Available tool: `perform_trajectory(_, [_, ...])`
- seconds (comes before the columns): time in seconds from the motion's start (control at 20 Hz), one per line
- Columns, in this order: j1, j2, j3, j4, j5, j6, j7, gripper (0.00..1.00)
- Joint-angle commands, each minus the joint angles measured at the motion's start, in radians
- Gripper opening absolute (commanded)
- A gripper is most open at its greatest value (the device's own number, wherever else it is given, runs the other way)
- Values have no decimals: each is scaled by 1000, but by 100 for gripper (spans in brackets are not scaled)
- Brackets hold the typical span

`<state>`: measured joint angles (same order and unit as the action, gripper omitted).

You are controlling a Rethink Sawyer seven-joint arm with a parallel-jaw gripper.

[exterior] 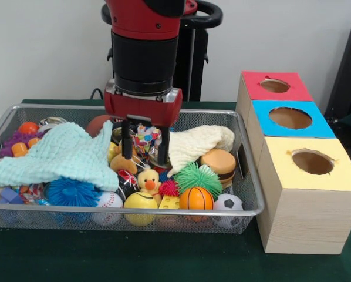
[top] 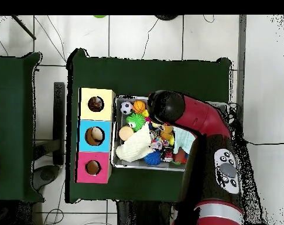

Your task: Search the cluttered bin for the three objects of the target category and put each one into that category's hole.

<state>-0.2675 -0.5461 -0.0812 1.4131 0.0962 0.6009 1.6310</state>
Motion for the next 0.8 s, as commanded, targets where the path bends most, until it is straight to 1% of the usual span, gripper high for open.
perform_trajectory(0.05, [-26,-7,59,167,-58,13,39,100])
perform_trajectory(0.15, [-30,-21,54,192,-63,8,37,100])
perform_trajectory(0.3, [-41,-57,44,256,-74,-11,28,100])
perform_trajectory(0.5, [-60,-89,36,319,-97,-41,13,100])
perform_trajectory(0.65, [-77,-99,40,351,-119,-66,12,100])
perform_trajectory(0.8, [-96,-87,52,362,-142,-92,12,100])
